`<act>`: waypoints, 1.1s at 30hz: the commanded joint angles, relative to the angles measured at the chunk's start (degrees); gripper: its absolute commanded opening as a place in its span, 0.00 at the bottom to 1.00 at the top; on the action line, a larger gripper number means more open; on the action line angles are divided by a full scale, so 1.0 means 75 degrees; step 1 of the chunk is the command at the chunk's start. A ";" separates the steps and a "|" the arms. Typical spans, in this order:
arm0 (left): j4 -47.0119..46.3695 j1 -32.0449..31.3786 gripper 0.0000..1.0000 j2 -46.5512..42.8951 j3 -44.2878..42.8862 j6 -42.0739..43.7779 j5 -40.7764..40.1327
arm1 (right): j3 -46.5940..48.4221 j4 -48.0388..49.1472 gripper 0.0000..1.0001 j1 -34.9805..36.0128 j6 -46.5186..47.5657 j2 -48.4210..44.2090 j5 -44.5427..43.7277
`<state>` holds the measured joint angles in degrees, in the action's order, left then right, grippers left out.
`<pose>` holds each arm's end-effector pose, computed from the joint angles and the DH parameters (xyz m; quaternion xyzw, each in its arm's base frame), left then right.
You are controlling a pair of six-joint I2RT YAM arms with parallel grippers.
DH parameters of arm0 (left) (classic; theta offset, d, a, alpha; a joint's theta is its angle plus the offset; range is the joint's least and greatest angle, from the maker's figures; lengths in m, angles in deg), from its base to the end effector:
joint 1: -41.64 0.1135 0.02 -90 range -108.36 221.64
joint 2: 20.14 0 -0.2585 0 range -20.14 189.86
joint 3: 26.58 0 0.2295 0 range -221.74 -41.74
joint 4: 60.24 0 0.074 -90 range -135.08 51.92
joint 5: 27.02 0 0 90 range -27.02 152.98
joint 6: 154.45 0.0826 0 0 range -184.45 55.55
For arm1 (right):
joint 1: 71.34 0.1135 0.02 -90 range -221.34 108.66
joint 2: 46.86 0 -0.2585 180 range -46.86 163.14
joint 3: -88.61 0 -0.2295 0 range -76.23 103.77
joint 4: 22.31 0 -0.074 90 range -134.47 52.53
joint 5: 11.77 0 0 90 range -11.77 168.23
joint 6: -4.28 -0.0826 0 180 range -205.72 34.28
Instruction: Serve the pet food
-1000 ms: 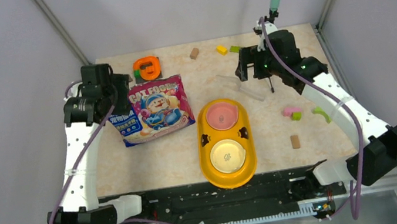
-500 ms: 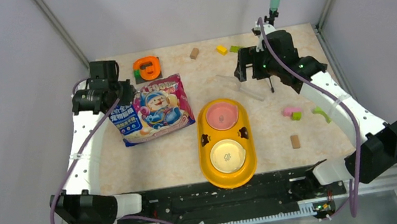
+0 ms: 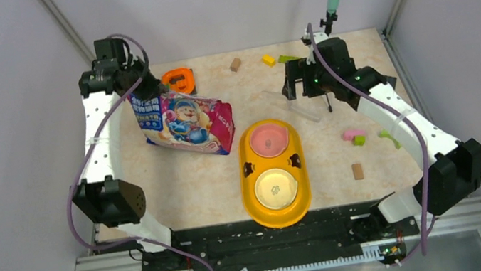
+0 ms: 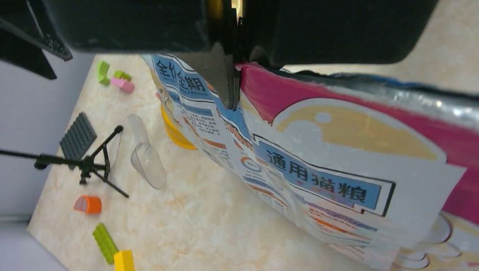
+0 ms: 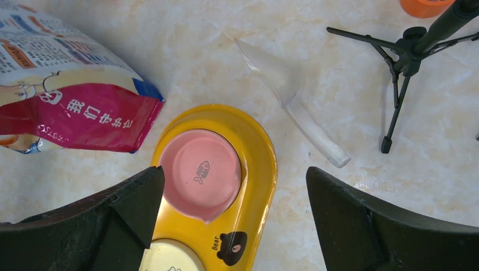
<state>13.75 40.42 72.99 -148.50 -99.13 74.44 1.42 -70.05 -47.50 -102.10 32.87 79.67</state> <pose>0.3440 -0.0237 0.3722 -0.2284 0.8919 -0.2047 0.3323 0.2976 0.1338 0.3308 -0.0634 0.8833 0.1701 0.4322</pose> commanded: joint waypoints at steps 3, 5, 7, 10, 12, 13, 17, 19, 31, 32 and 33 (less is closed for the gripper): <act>-0.1207 0.0661 0.00 0.0258 -0.2030 0.1725 0.2978 | 0.0227 0.0245 0.98 -0.0001 -0.0046 0.0220 0.0199; -0.1433 0.0884 0.00 0.0286 -0.2053 0.1739 0.3674 | 0.0296 0.0233 0.98 0.0001 0.0080 0.0306 0.0482; -0.1524 0.1023 0.00 0.0354 -0.2177 0.1788 0.4209 | 0.0359 0.0253 0.98 -0.0001 0.0145 0.0386 0.0746; -0.1537 0.1120 0.00 0.0544 -0.2309 0.1840 0.4979 | 0.0436 0.0268 0.98 0.0005 0.0179 0.0542 0.0986; -0.1463 0.1123 0.00 0.0653 -0.2404 0.1843 0.5374 | 0.0558 0.0223 0.98 0.0020 0.0180 0.0674 0.1053; -0.1478 0.1123 0.00 0.0686 -0.2441 0.1819 0.5545 | 0.0667 0.0168 0.98 0.0014 0.0185 0.0756 0.1087; -0.1566 0.1134 0.00 0.0817 -0.2761 0.1368 0.5081 | 0.1015 0.0076 0.98 0.0010 0.0230 0.0970 0.1223; -0.1426 0.1137 0.37 0.0984 -0.2898 0.0991 0.4397 | 0.1108 0.0079 0.98 0.0011 0.0258 0.1071 0.1280; -0.0298 -0.0237 0.83 0.0303 -0.1801 0.0305 0.0382 | 0.1206 -0.0011 0.98 0.0039 0.0265 0.1358 0.1257; -0.0073 -0.0366 0.83 0.0321 -0.1911 0.0231 0.0008 | 0.1213 -0.0017 0.98 0.0043 0.0264 0.1380 0.1270; 0.0187 -0.0562 0.83 0.0348 -0.2031 0.0128 -0.0460 | 0.1221 -0.0016 0.98 0.0046 0.0273 0.1382 0.1275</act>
<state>10.56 40.71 77.01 -161.92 -95.24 84.67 7.91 -70.50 -47.46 -100.37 42.31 88.61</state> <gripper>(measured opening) 0.830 0.980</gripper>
